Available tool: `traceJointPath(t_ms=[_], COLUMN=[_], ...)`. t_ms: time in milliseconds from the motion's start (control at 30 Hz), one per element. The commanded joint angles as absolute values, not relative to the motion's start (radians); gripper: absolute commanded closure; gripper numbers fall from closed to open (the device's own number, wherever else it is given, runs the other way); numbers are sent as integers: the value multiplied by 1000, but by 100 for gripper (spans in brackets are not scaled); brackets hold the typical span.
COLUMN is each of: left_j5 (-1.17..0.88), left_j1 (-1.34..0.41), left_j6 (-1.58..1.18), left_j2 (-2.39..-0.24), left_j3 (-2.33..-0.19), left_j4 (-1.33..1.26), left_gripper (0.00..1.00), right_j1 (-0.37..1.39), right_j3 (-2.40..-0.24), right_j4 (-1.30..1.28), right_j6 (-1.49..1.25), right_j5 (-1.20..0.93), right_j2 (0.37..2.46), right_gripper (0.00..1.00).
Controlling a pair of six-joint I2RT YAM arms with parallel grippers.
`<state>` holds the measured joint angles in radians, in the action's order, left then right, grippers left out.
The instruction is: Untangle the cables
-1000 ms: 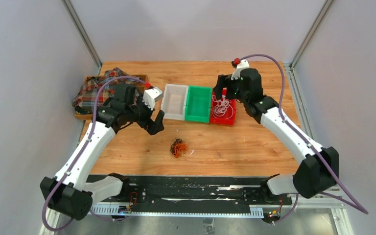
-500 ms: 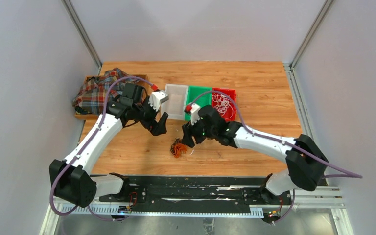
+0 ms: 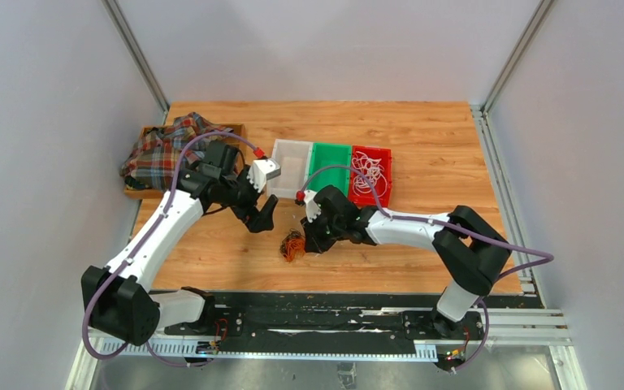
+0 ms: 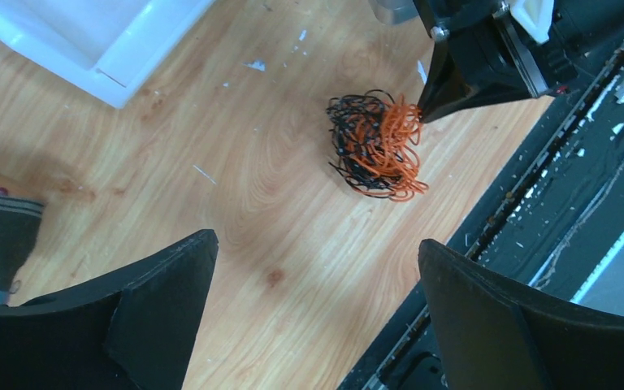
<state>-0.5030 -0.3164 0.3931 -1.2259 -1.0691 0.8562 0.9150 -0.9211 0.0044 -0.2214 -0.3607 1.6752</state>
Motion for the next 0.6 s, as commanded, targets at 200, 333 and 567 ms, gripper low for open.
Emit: traceJointPath(t_ms=[200, 333, 567], left_j5=[-620, -660, -679], left_j1=[-313, -327, -356], left_j6=[387, 376, 418], left_j2=[-1244, -1253, -1301], left_j3=[-1082, -1078, -1088], left_j4=[890, 890, 894], left_gripper=[3, 4, 8], right_j1=[899, 893, 870], right_j3=[-968, -972, -985], right_j4=[-3, 2, 35], right_j6=[-240, -266, -301], right_j5=[-406, -432, -508], right_j2=[1554, 1519, 1477], right_gripper=[99, 99, 100])
